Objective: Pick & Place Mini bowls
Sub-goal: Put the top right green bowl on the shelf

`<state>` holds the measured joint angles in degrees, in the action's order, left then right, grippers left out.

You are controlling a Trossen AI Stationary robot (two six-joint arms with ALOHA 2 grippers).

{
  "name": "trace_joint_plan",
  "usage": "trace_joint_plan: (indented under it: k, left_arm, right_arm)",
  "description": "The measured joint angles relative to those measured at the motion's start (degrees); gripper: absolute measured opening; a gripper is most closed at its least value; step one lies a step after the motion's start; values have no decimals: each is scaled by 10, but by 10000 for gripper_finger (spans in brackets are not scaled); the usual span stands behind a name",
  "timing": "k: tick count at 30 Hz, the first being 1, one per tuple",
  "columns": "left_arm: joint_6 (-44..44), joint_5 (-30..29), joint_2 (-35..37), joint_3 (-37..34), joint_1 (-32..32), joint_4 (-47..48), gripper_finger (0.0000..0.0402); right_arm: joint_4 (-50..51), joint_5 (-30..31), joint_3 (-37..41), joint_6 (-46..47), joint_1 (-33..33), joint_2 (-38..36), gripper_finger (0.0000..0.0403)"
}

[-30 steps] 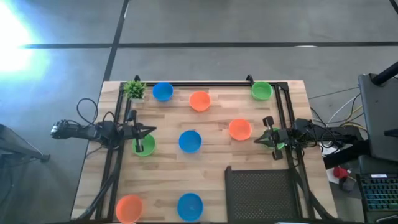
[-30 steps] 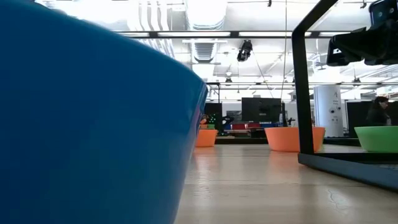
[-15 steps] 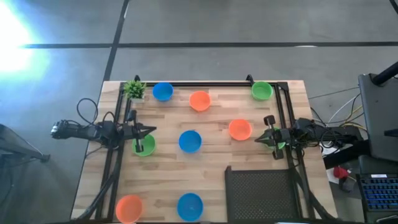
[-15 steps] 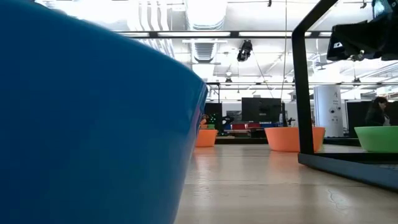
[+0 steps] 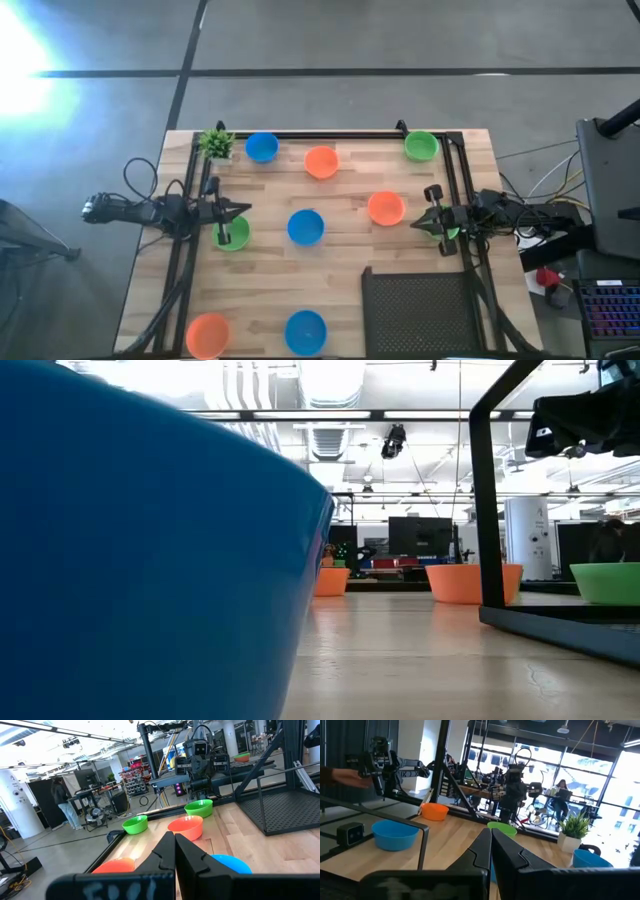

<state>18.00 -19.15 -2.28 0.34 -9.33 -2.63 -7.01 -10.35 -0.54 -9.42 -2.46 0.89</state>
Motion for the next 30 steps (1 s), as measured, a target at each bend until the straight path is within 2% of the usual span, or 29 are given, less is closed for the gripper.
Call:
trace_joint_plan:
  k: [11, 18, 23, 26, 30]
  left_arm:
    - [-3, 0, 0, 0, 0, -3, 0]
    - [-129, 42, 0, 0, 0, -40, 0]
    - [-139, 47, 0, 2, 0, -53, 0]
    - [-144, 37, -10, 14, 0, -35, 0]
    - [-186, -6, -30, 40, 0, -34, 0]
  right_arm:
    - [-14, 0, 0, -13, 0, 0, 8]
    - [-14, 0, 0, -11, 0, 0, 8]
    - [-14, 0, 0, -11, 0, 0, 8]
    - [-10, 0, 0, -11, 0, 0, 8]
    - [-3, 0, 0, 1, 0, 0, 8]
